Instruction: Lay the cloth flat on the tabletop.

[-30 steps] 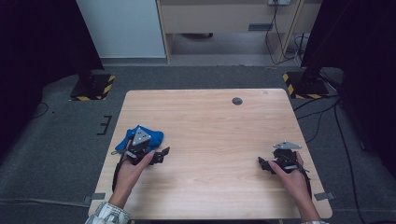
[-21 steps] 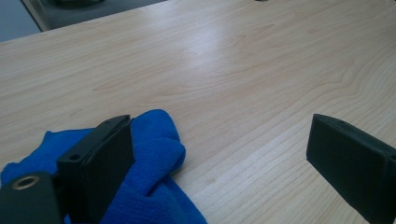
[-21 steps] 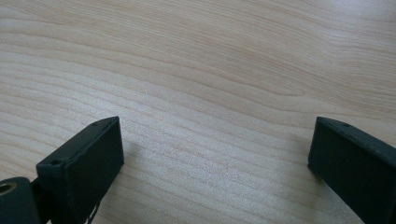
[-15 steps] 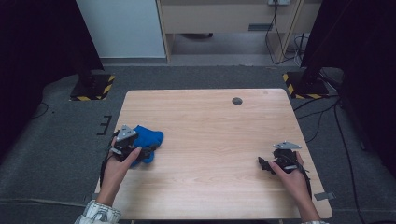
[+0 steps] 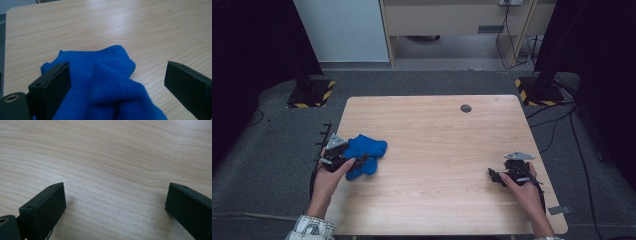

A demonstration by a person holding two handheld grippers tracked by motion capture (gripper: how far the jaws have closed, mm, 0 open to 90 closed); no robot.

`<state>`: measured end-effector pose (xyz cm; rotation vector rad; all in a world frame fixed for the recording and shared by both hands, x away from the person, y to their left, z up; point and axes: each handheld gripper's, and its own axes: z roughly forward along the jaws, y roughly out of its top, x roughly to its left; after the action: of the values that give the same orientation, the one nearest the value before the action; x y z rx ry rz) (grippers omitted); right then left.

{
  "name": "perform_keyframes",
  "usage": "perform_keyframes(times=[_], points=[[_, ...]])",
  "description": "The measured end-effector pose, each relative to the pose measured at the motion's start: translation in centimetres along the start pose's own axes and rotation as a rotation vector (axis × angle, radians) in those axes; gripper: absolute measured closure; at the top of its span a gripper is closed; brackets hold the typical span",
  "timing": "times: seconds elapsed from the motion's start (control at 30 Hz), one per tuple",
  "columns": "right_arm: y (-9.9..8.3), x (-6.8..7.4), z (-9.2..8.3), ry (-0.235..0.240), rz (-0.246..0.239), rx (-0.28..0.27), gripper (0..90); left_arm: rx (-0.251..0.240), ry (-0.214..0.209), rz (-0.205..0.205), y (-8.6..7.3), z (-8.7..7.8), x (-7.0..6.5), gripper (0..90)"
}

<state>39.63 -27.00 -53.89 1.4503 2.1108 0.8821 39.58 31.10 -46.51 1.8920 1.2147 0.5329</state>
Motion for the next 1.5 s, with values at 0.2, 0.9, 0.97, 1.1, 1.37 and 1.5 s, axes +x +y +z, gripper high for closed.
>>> perform_keyframes(times=[0.2,0.9,0.97,1.1,1.37,1.5], points=[[0.0,0.0,0.0,-0.002,0.0,0.0,3.2,0.052,0.041,-0.014,-1.5,1.5,0.7,6.9],[0.0,0.1,0.0,-0.001,-0.004,-0.001,3.1,0.181,0.037,-0.016,-4.3,4.4,1.9,3.3],[0.0,0.1,0.0,-0.003,-0.004,-0.003,3.1,0.189,0.029,-0.016,-4.4,4.6,1.9,3.9],[0.0,0.2,0.0,0.001,-0.005,-0.001,3.1,0.186,0.025,-0.015,-4.5,4.6,1.9,6.8],[0.0,0.2,0.0,0.001,-0.004,0.0,3.1,0.165,0.0,-0.011,-4.3,4.1,1.8,35.3],[0.0,0.2,0.0,0.0,-0.004,0.0,3.1,0.157,-0.008,-0.029,-4.2,4.0,1.8,49.3]])
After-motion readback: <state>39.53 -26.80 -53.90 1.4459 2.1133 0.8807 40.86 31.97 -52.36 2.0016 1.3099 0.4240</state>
